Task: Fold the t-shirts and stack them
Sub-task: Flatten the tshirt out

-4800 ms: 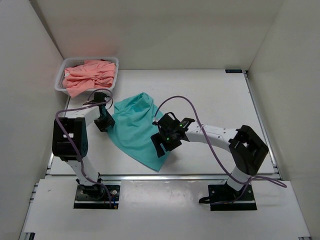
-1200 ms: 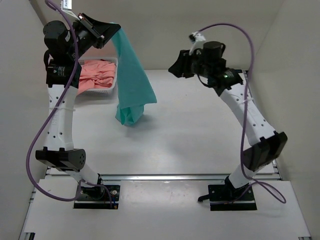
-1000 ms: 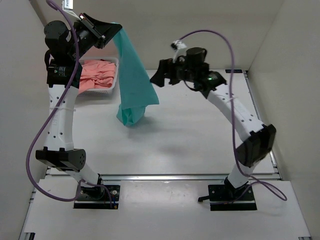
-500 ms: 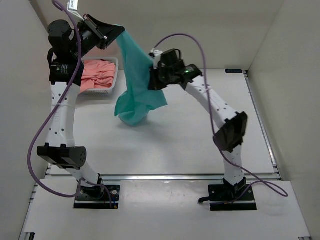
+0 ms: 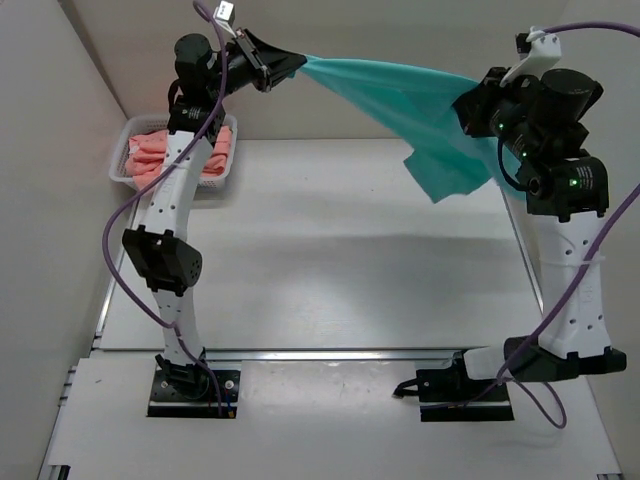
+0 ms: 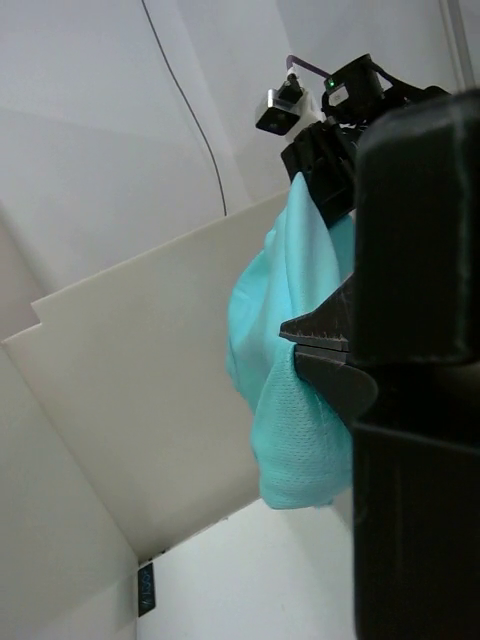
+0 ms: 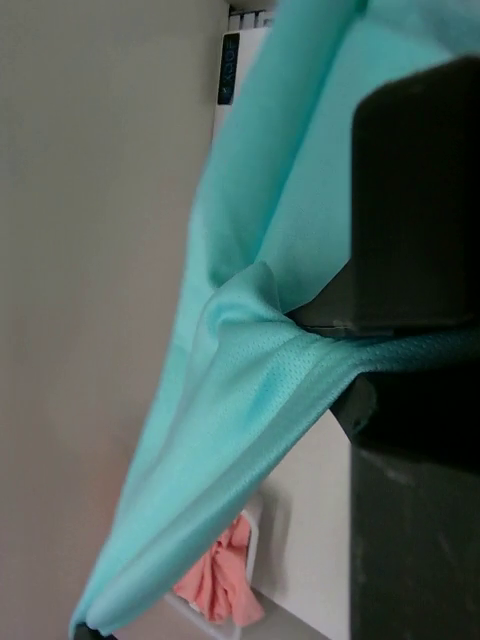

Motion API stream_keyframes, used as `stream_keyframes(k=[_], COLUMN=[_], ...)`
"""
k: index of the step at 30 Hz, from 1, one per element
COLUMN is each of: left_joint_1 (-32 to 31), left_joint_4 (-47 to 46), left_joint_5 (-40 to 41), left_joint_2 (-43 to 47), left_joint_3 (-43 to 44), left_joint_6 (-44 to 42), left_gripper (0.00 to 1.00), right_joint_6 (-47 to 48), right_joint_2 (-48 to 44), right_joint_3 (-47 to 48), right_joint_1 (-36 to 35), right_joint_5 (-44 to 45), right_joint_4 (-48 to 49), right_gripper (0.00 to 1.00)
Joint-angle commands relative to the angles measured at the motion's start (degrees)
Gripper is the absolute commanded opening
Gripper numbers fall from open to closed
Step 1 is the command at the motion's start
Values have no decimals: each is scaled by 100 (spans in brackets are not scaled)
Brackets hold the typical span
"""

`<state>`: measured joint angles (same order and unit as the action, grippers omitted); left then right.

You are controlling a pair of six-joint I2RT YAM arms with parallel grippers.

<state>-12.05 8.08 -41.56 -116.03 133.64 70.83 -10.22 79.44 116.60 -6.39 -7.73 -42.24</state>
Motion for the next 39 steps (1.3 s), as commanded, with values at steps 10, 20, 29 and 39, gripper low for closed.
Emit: stream_keyframes(k=[10, 20, 29, 39], left_joint_1=[730, 1012, 539, -350], left_joint_4=[-560, -326, 1913, 4281], left_joint_5=[324, 482, 1202, 2293], left_joint_2=[1626, 2260, 3515, 4711], left_joint_3=[-3778, -5190, -6340, -8591], left_joint_6=[-808, -1202, -2300, -2926], left_gripper=[1, 49, 47, 45], right_joint_6=[-858, -1061, -974, -973], right_joint_2=[-342, 511, 204, 142], right_joint_3=[-3245, -3644, -4328, -5656], right_joint_1=[-2339, -2561, -1094, -118], right_joint_5=[-761, -2287, -265, 438], right_joint_4=[-13, 304, -768, -698], right_gripper=[0, 74, 76, 76])
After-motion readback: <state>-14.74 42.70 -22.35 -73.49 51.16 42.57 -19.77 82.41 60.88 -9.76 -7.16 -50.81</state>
